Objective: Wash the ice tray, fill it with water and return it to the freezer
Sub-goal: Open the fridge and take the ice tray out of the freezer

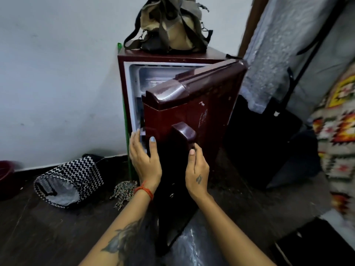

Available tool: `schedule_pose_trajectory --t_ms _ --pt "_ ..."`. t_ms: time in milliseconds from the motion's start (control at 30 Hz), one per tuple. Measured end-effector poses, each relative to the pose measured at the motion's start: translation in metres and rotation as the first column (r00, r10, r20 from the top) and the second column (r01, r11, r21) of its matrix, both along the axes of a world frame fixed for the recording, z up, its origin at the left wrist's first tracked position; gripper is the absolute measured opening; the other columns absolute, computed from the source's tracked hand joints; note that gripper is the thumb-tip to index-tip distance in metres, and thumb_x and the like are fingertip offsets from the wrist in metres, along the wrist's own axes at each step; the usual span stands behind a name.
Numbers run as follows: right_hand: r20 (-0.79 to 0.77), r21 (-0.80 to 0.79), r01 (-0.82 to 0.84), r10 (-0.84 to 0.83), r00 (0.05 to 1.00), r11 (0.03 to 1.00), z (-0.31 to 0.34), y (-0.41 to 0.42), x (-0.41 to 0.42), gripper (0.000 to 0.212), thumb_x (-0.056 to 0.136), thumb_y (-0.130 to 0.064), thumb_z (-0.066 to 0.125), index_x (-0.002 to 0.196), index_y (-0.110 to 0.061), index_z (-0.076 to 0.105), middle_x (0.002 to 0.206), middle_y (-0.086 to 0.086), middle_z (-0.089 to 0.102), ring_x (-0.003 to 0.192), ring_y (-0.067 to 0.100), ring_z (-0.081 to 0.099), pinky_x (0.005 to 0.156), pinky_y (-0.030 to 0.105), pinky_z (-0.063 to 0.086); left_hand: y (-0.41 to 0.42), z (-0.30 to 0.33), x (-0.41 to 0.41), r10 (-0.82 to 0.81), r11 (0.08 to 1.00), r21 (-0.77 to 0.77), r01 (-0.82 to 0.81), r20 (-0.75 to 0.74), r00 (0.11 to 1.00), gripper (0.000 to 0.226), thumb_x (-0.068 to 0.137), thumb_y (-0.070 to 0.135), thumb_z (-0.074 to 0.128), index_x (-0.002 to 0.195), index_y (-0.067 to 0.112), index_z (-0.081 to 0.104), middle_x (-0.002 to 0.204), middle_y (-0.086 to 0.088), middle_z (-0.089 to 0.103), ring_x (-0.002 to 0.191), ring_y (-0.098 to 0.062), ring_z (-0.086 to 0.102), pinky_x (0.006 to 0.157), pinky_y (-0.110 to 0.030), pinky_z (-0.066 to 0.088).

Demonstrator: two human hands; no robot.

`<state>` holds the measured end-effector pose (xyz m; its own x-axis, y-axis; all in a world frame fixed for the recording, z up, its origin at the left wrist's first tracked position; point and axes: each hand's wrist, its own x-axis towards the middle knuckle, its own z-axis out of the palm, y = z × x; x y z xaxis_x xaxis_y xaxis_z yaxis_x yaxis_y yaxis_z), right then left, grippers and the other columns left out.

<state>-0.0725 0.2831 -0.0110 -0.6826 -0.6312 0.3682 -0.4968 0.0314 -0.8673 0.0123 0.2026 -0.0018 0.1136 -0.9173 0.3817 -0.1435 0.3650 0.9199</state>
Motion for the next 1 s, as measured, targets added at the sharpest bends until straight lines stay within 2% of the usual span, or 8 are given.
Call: schedule_pose_trajectory --t_ms 100,167,233,367,500,600,733,1000 --pt "0.027 -0.079 0.124 -0.122 0.992 0.989 -0.001 0.029 -0.007 0.044 0.1 -0.032 0.032 0.132 -0.008 0.051 0.128 0.005 0.057 0.12 0.017 0.052 0.086 -0.007 0.027 0.022 0.004 -0.016 -0.076 0.997 -0.034 0.074 -0.058 0.995 0.063 0.09 0.053 0.03 0.143 0.02 0.034 0.149 -0.002 0.036 0.138 -0.015 0.032 0.113 -0.03 0.026" --pt "-0.005 -0.185 0.233 -0.238 0.971 0.955 0.002 0.046 -0.01 0.044 0.096 -0.035 0.034 0.127 -0.011 0.054 0.12 -0.005 0.055 0.114 0.014 0.052 0.092 0.004 0.033 0.042 0.006 -0.028 -0.137 0.989 -0.069 0.131 -0.089 0.987 0.051 0.095 0.043 0.029 0.142 0.022 0.035 0.145 0.008 0.038 0.132 -0.004 0.033 0.106 -0.01 0.025" --pt "-0.065 -0.294 0.324 -0.357 0.932 0.899 0.005 0.064 -0.017 0.04 0.092 -0.032 0.041 0.125 -0.014 0.052 0.122 -0.005 0.05 0.116 0.01 0.046 0.099 0.019 0.037 0.063 0.004 -0.04 -0.173 0.983 -0.078 0.164 -0.127 0.977 0.045 0.096 0.037 0.03 0.139 0.026 0.036 0.136 0.016 0.04 0.127 0.0 0.037 0.1 -0.006 0.028" --pt "-0.201 -0.433 0.33 -0.447 0.872 0.839 0.016 0.097 -0.029 0.034 0.089 -0.024 0.05 0.122 -0.019 0.05 0.127 0.002 0.049 0.121 -0.003 0.035 0.104 0.018 0.03 0.098 -0.003 -0.06 -0.183 0.981 -0.089 0.17 -0.166 0.969 0.049 0.093 0.049 0.032 0.135 0.025 0.043 0.13 0.012 0.047 0.123 -0.006 0.044 0.102 -0.02 0.036" --pt "-0.382 -0.425 0.217 -0.392 0.837 0.879 0.023 0.129 -0.039 0.03 0.089 -0.018 0.053 0.118 -0.017 0.058 0.127 0.0 0.048 0.119 0.003 0.04 0.102 0.028 0.037 0.136 0.004 -0.076 -0.121 0.99 -0.076 0.115 -0.075 0.99 0.056 0.09 0.05 0.035 0.125 0.013 0.057 0.135 -0.007 0.047 0.125 -0.016 0.037 0.101 -0.011 0.025" --pt "-0.471 -0.339 0.156 -0.311 0.826 0.928 0.023 0.153 -0.048 0.03 0.09 -0.017 0.053 0.119 -0.014 0.062 0.131 0.001 0.048 0.119 0.015 0.046 0.103 0.031 0.038 0.164 0.012 -0.086 -0.135 0.989 -0.071 0.133 -0.014 0.991 0.051 0.089 0.049 0.035 0.117 0.016 0.064 0.139 -0.01 0.042 0.13 -0.024 0.036 0.104 -0.034 0.029" --pt "-0.449 -0.249 0.179 -0.277 0.849 0.952 0.017 0.175 -0.065 0.039 0.09 -0.018 0.056 0.129 -0.017 0.056 0.144 0.006 0.039 0.13 0.02 0.039 0.107 0.038 0.038 0.189 0.016 -0.1 -0.179 0.971 -0.151 0.186 0.06 0.982 0.039 0.089 0.045 0.043 0.107 0.021 0.069 0.134 -0.006 0.047 0.128 -0.021 0.042 0.103 -0.055 0.036" --pt "-0.429 -0.196 0.347 -0.398 0.811 0.917 0.015 0.217 -0.117 0.054 0.087 -0.019 0.057 0.139 -0.018 0.044 0.152 0.008 0.03 0.131 0.023 0.036 0.109 0.029 0.028 0.219 0.014 -0.15 -0.4 0.893 -0.191 0.409 0.083 0.913 0.031 0.087 0.04 0.048 0.11 0.026 0.064 0.119 0.012 0.049 0.109 -0.016 0.058 0.094 -0.051 0.046"
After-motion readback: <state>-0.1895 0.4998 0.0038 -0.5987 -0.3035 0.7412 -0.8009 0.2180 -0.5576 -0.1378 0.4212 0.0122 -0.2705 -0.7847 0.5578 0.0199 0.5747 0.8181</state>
